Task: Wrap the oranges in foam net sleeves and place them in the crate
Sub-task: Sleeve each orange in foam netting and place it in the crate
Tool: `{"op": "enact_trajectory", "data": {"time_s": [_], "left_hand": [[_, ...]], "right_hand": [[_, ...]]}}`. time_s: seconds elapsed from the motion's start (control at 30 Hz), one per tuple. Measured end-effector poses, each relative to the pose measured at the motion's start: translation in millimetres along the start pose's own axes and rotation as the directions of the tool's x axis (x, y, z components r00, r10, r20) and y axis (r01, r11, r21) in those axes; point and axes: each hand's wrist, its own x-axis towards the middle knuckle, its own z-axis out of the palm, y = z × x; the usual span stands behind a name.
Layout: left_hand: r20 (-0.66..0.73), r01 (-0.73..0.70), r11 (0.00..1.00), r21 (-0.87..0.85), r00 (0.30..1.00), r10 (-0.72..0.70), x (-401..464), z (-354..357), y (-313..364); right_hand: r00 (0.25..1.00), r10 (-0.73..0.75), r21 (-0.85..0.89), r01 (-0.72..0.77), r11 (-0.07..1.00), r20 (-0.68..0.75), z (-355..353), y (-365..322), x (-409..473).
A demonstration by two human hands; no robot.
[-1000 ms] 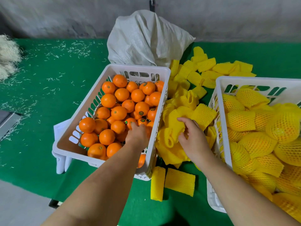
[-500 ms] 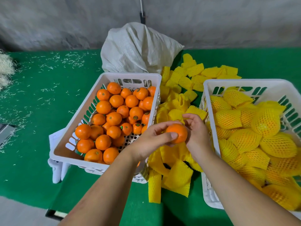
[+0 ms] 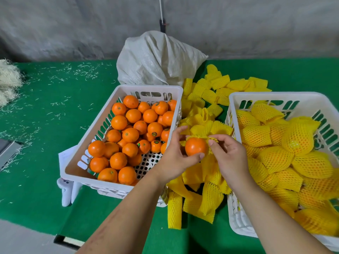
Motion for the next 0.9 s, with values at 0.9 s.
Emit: {"op": "enact_trajectory", "data": {"time_s": [0.9], "left_hand": [[-0.16,-0.209,0.978,-0.018,0.966,0.203,-6.1,-8.0,-19.9]], "right_hand": [[0.927,-0.305,-0.324,0.364,0.873,0.219,15.6,-5.0,-20.1]]}}
